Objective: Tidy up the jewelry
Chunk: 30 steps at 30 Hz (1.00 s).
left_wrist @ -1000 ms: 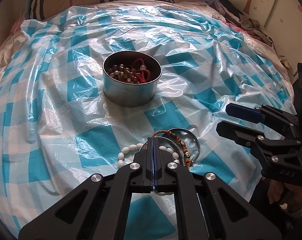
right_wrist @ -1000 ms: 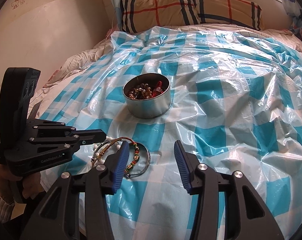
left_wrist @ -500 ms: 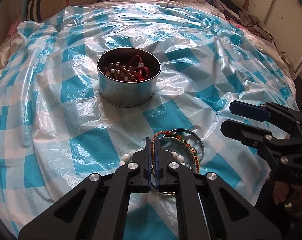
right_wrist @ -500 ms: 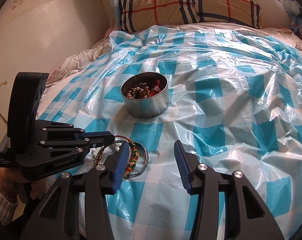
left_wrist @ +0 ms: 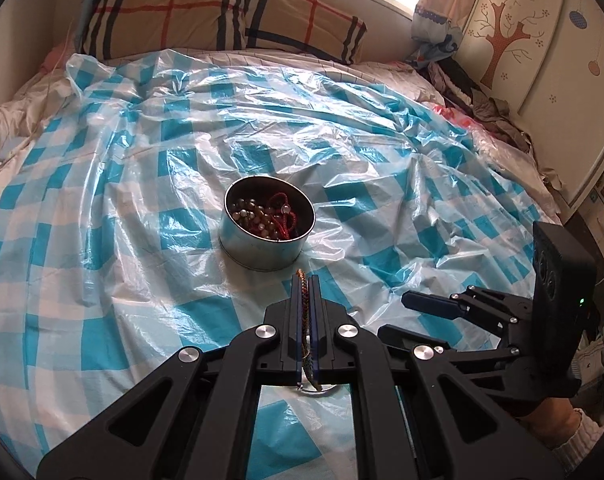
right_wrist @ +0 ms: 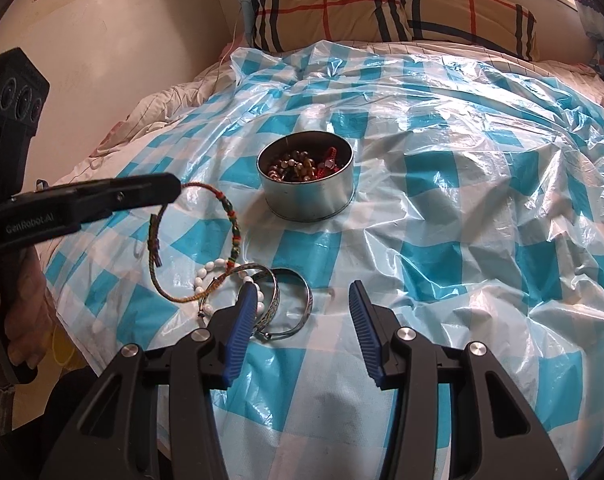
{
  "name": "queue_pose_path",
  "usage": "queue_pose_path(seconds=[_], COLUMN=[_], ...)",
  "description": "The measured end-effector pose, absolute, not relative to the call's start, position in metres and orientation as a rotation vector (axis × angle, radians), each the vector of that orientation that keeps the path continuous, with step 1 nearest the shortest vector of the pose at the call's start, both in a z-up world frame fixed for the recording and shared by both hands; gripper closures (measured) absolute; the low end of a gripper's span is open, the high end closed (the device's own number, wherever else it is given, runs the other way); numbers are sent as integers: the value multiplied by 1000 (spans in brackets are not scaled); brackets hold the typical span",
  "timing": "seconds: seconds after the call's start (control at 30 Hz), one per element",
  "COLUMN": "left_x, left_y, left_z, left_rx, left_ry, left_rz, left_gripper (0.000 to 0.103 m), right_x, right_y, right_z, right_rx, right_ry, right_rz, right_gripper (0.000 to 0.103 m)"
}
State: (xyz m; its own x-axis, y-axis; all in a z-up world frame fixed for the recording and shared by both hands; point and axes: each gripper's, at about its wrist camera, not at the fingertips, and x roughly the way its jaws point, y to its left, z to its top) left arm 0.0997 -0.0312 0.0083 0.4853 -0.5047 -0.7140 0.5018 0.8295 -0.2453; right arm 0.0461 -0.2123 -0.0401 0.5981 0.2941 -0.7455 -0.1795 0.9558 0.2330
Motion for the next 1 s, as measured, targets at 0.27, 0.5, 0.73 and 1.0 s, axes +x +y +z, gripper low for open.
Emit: queue_pose_path(seconds=[0.27, 0.5, 0.73, 1.0], left_x=[98, 98, 97, 96], left_y=[-17, -15, -13, -12], left_z=[19, 16, 13, 18], left_rx=[-33, -36, -44, -61], left_ry=[839, 838, 841, 814], left_rz=[-584, -580, -575, -561], left_gripper=[100, 100, 100, 100], right_x=[59, 81, 95, 72], right_y=[-195, -189, -181, -208], right_z=[-45, -67, -83, -54], right_rx=[161, 148, 103, 217], right_ry=[918, 1000, 1043, 889], right_rz=[369, 351, 351, 312], right_gripper=[67, 74, 97, 97])
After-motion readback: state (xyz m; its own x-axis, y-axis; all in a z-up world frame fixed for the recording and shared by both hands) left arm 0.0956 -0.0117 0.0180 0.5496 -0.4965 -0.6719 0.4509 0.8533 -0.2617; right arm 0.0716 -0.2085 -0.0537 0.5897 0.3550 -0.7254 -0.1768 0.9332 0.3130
